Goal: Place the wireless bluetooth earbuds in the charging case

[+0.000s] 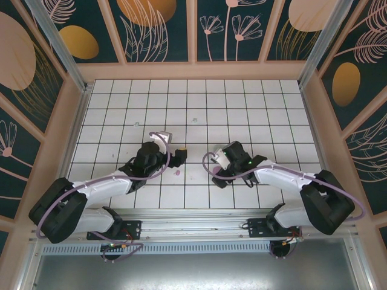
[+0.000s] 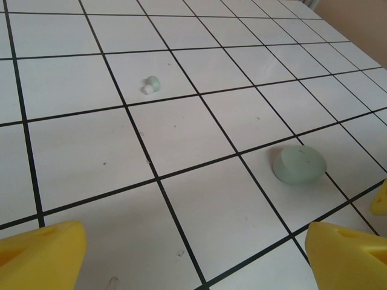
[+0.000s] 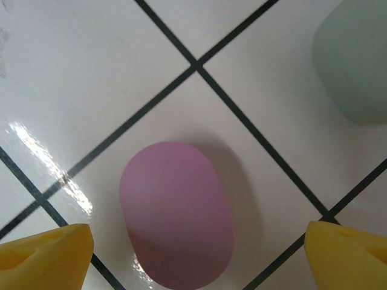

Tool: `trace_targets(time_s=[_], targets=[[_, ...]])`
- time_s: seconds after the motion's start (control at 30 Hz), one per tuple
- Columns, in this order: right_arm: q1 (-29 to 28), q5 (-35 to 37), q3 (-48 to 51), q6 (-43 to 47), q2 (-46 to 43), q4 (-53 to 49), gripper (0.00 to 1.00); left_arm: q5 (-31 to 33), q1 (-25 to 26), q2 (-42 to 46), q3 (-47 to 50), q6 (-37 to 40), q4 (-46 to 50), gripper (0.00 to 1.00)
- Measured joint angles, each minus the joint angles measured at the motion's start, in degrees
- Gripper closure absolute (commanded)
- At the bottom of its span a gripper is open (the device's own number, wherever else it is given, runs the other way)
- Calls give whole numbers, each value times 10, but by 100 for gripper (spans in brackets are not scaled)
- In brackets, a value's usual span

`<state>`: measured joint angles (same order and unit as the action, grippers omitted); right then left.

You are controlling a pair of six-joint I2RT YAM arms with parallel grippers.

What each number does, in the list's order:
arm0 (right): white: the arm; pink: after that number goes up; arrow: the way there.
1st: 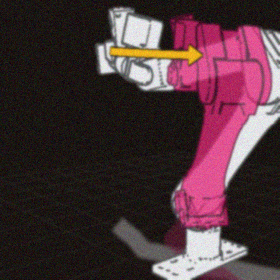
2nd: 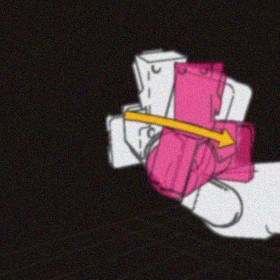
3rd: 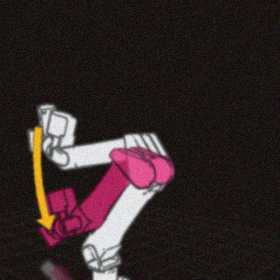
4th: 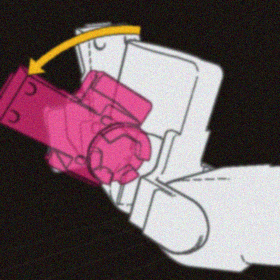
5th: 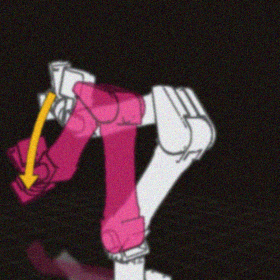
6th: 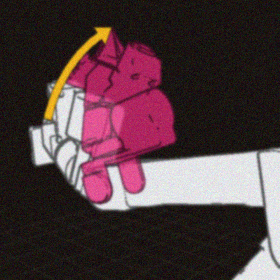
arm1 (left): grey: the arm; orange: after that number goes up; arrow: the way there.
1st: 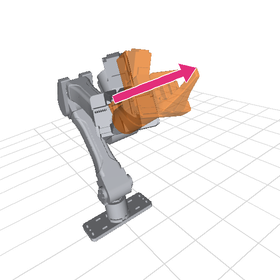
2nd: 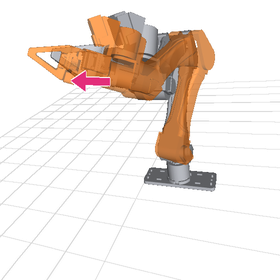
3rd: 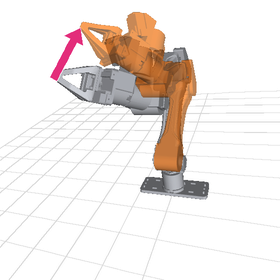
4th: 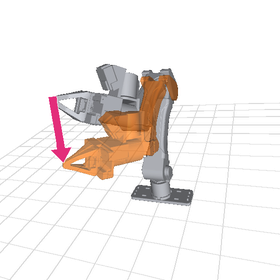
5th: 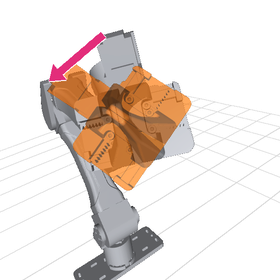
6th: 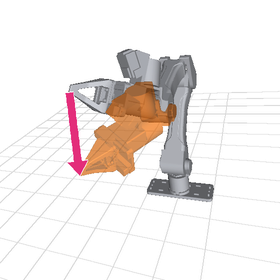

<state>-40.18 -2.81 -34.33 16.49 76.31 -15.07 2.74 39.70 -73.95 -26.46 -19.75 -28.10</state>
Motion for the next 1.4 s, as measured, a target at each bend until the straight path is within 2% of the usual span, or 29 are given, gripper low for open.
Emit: trace_targets(time_s=[0.13, 0.23, 0.4, 0.47, 0.7, 0.83, 0.93, 1.1, 1.23, 1.33, 1.4], targets=[[0, 1, 0, 2, 37, -4, 12, -11, 0, 10, 2, 3, 1, 6], [0, -7, -8, 9, 48, -5, 21, -13, 0, 25, 2, 9, 3, 3], [-4, -29, -23, 19, 62, -16, 59, -13, 0, 56, 4, 22, 14, 1], [-4, -30, -27, 24, 64, -17, 65, -5, 0, 73, 10, 23, 16, 1], [-5, -16, -27, 30, 52, -19, 72, 25, 0, 154, 40, 32, 26, 1], [-6, -12, -27, 37, 11, -23, 74, 34, 0, 217, 50, 54, 32, 1], [-7, -20, -34, 46, -24, -37, 76, 1, 0, 262, 69, 96, 22, 4], [-9, -60, -74, 70, -70, -81, 78, -111, 0, 277, 103, 171, -15, 14], [-12, -86, -123, 91, -83, -126, 78, -220, 0, 212, 66, 241, -3, 18], [-15, -106, -162, 107, -83, -162, 78, -285, 0, 146, 12, 283, 14, 10], [-18, -118, -184, 117, -83, -181, 78, -322, 0, 117, -9, 294, 13, 10]])
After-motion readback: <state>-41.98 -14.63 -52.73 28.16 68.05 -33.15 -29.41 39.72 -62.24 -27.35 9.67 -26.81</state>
